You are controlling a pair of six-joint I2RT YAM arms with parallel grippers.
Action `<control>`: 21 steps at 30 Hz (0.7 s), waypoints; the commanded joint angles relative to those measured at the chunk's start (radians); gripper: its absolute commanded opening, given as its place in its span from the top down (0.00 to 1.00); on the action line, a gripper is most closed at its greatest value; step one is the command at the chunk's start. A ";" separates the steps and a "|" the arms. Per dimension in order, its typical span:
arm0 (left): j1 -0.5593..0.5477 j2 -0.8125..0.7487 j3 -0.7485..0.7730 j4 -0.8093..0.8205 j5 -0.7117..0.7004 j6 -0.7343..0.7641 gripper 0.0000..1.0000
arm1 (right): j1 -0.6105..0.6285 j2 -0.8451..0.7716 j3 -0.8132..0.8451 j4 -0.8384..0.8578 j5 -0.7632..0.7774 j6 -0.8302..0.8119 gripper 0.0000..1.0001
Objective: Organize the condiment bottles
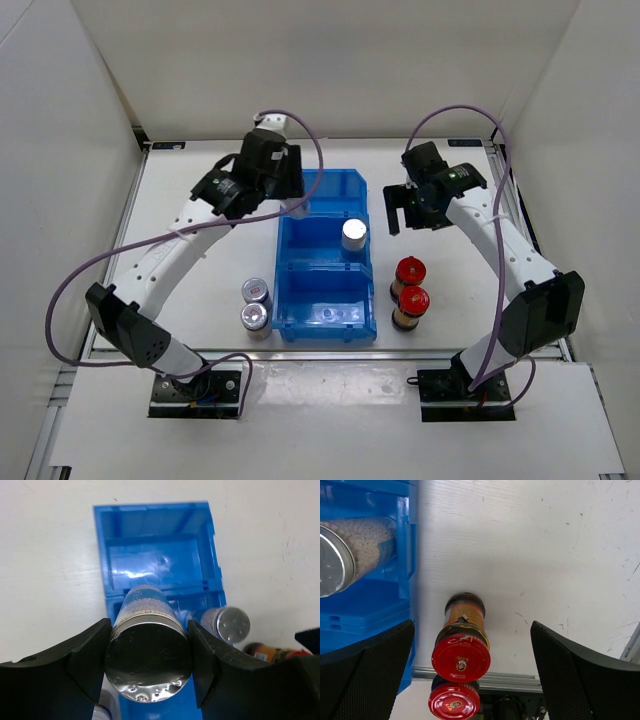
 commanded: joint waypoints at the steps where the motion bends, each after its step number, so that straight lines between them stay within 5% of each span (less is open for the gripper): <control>1: -0.042 0.024 0.034 0.013 0.004 -0.029 0.89 | -0.012 -0.041 -0.010 -0.005 -0.027 0.027 0.00; 16: -0.072 0.071 -0.200 0.071 0.080 -0.047 0.89 | -0.021 -0.041 -0.166 0.006 -0.075 0.037 0.00; 21: -0.072 0.105 -0.225 0.105 0.080 -0.038 0.79 | -0.021 -0.032 -0.189 0.026 -0.106 0.037 0.00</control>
